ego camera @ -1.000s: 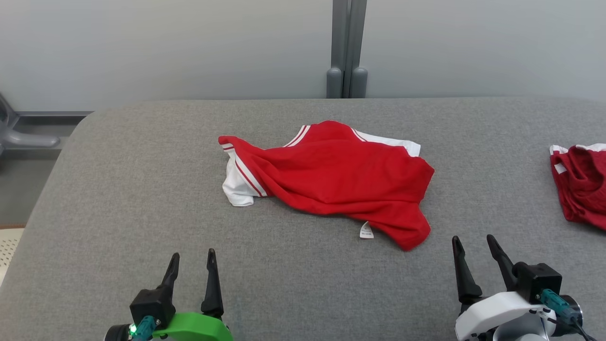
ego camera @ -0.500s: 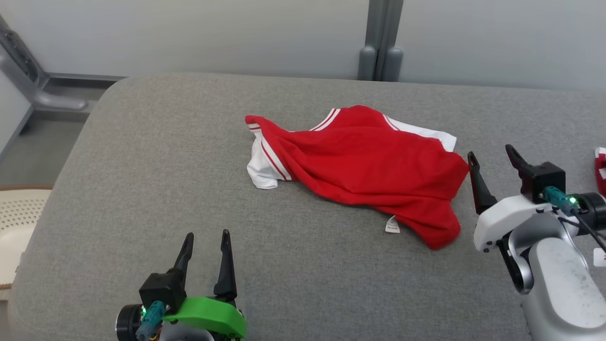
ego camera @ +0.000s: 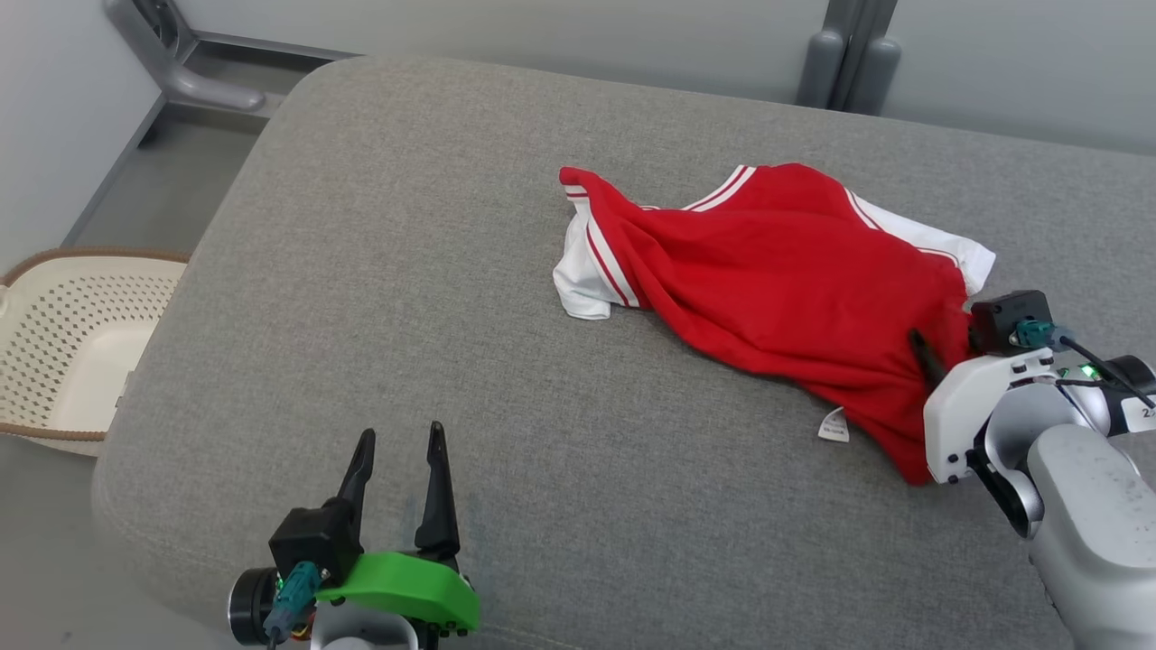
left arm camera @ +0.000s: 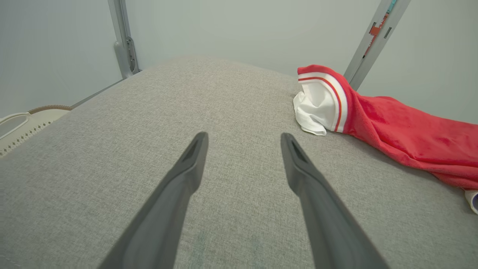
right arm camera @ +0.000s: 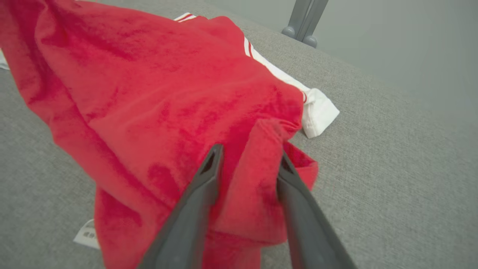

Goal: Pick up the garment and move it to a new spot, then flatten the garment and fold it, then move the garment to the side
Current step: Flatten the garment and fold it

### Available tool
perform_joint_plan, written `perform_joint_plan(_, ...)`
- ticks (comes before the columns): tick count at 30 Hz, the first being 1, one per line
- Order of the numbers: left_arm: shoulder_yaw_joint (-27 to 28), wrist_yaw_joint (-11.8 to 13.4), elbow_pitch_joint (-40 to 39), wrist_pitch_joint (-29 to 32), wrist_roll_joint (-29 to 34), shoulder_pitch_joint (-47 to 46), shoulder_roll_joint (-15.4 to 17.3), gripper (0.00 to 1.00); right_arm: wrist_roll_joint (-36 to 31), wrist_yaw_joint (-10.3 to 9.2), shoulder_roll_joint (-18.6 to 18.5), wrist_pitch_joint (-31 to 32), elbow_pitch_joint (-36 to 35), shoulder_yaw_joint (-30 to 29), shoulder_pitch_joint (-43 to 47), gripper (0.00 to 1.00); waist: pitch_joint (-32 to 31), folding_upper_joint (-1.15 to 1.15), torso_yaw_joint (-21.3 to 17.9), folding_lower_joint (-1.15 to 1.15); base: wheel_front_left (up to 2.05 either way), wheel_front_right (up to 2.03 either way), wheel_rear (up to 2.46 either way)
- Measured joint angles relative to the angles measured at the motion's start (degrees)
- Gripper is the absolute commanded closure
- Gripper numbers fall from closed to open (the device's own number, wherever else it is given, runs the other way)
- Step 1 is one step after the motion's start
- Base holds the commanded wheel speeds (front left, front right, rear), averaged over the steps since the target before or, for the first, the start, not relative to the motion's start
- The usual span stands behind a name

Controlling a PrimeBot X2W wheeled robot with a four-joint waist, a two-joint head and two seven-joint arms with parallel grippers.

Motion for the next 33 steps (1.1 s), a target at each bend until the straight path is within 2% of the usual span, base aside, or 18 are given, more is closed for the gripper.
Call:
perform_joint_plan(3, -0.35, 0.18, -0.18, 0.0, -0.29, 0.12, 0.0, 0.0, 1.52, 0.0, -2.13, -0.89, -1.22, 1.3, -1.14, 1.0, 0.0, 0.0, 0.21, 0.0, 0.0, 0.0, 0.0)
perform_joint_plan(8, -0.6, 0.26, -0.42, 0.0, -0.32, 0.67, 0.0, 0.0, 2.24, 0.0, -4.41, -2.13, -5.61, 0.16, -4.65, 1.0, -0.9, 0.0, -0.84, 0.0, 0.0, 0.0, 0.0)
perform_joint_plan(12, -1.11, 0.33, -0.91, 0.0, -0.75, 1.07, -0.01, 0.0, 1.56, 0.0, -7.02, 0.23, -9.32, -0.19, -8.75, 1.0, -1.67, 0.0, -1.74, 0.0, 0.0, 0.0, 0.0)
perform_joint_plan(15, -1.71, 0.45, -1.55, 0.0, -0.97, 1.07, -0.01, 0.0, 1.3, 0.0, -8.61, 3.05, -9.84, 1.67, -13.11, 1.0, -1.24, 0.0, -1.97, 0.0, 0.0, 0.0, 0.0)
perform_joint_plan(19, -3.23, 0.35, -1.87, 0.0, -1.51, 0.31, 0.0, 0.0, 0.78, 0.0, -11.23, 4.85, -6.41, 2.45, -21.12, 1.0, 0.07, 0.0, -1.49, 0.0, 0.0, 0.0, 0.0)
perform_joint_plan(26, -6.04, 0.43, -3.27, 0.0, -2.75, -2.11, 0.0, 0.0, -6.02, 0.0, -16.73, 4.35, 3.28, 3.57, -32.42, 1.0, 3.54, 0.0, 1.75, 0.0, 0.0, 0.0, 0.0)
perform_joint_plan(30, -6.82, 0.77, -4.13, 0.0, -3.27, -2.82, 0.01, 0.0, -8.31, 0.0, -16.97, 2.29, 8.17, 4.21, -37.5, 0.99, 6.24, 0.0, 3.68, 0.0, 0.0, 0.0, 0.0)
perform_joint_plan(31, -7.0, 0.79, -4.27, 0.0, -3.36, -3.04, 0.02, 0.0, -8.96, 0.0, -16.77, 1.58, 9.28, 3.85, -38.07, 0.62, 6.85, 0.0, 4.04, 0.0, 0.0, 0.0, 0.0)
perform_joint_plan(32, -7.15, 0.98, -4.52, 0.0, -3.55, -3.35, 0.01, 0.0, -9.88, 0.0, -16.39, 0.83, 10.69, 3.42, -38.54, 0.0, 7.56, 0.0, 4.45, 0.0, 0.0, 0.0, 0.0)
perform_joint_plan(33, -7.27, 1.13, -4.66, 0.0, -3.67, -3.61, 0.01, 0.0, -10.83, 0.0, -15.86, 0.03, 11.99, 3.0, -38.78, 0.0, 8.24, 0.0, 4.82, 0.0, 0.0, 0.0, 0.0)
